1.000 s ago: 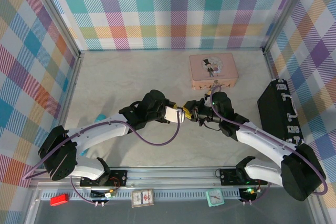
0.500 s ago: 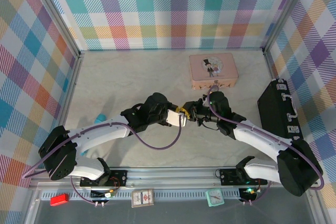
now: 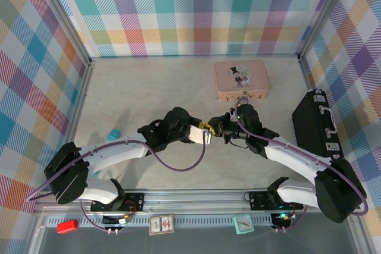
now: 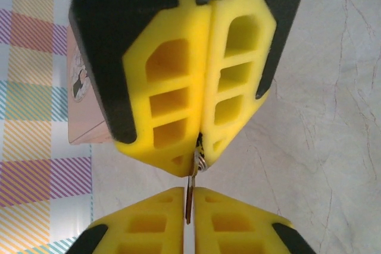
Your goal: Unlock the padlock with the key
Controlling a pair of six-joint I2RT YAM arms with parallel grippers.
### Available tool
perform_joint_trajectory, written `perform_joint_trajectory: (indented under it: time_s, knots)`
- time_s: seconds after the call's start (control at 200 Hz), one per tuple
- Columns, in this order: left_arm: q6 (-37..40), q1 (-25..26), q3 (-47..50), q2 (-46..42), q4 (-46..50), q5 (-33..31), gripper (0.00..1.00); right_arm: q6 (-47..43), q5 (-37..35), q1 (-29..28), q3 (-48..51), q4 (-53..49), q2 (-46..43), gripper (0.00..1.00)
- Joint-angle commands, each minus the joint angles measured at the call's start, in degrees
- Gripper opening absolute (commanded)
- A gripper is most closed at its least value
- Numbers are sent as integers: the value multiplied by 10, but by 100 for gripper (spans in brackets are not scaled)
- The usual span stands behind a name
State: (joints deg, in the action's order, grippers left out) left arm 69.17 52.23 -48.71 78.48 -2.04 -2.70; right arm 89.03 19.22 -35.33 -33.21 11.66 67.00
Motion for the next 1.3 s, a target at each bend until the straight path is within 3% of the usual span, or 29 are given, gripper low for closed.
perform_joint_trajectory:
  time_s: [0.0, 0.1, 0.275, 0.385, 0.525, 0.615, 0.75, 0.96, 1.295]
  knots:
    - [-45, 3, 19, -27, -48, 5, 24, -22, -17, -3, -8, -13, -19, 0]
    - [-149, -2, 36, -64, -97, 15, 29, -52, -38, -4, -7, -21, -28, 0]
    - [-433, -50, 40, -140, -93, 61, 31, -124, -85, -3, 15, 29, -42, 0]
    - [-643, -91, 2, -146, -19, 61, 28, -166, -102, -4, 33, 99, -37, 0]
    - [-852, -135, -29, -126, 49, 95, 24, -217, -123, -18, 54, 206, -20, 0]
    - [-979, -148, -8, -118, 16, 138, 24, -255, -140, -41, 63, 282, -5, 0]
    - [-1139, -150, 48, -106, -112, 202, 26, -276, -171, -64, 71, 347, 22, 0]
    - [-1267, -150, 98, -66, -258, 238, 25, -269, -161, -72, 75, 429, 71, 0]
    - [-1291, -150, 118, -52, -304, 236, 23, -266, -162, -79, 78, 450, 82, 0]
